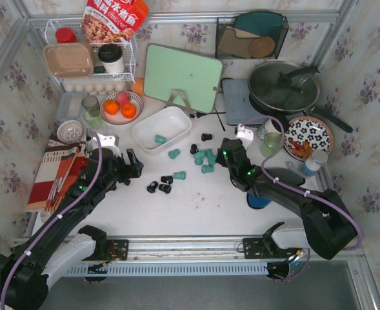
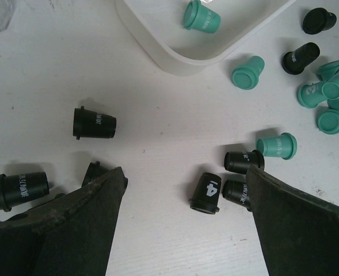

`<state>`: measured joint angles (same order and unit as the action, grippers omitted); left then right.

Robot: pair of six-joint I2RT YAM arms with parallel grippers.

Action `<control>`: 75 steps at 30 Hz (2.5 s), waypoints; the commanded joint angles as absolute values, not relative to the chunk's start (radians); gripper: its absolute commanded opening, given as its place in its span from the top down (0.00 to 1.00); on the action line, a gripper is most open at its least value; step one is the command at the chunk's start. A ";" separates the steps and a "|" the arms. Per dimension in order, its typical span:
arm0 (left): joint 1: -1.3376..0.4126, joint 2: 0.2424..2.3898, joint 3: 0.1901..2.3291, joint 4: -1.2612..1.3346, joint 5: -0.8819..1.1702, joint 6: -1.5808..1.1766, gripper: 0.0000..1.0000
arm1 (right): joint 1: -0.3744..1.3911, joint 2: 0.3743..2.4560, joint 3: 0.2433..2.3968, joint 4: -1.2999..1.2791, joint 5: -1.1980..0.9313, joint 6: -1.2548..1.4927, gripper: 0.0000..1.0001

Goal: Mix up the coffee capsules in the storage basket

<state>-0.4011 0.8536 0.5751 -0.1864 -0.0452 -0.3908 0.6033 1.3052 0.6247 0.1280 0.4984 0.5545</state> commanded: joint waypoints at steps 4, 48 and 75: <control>-0.402 0.858 0.585 -0.184 -0.035 -0.402 0.12 | 0.691 1.398 0.832 0.216 0.430 0.354 0.65; -0.402 0.830 0.588 -0.204 -0.035 -0.411 0.12 | 0.789 2.059 1.452 0.408 0.166 0.118 0.32; -0.402 0.823 0.588 -0.206 -0.024 -0.416 0.12 | 0.788 1.690 1.064 -0.051 0.290 0.144 0.29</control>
<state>-0.4015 0.8246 0.5781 -0.2153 -0.0296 -0.4133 0.7872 1.6955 1.0782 0.0078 0.3325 0.1341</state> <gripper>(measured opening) 0.883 0.717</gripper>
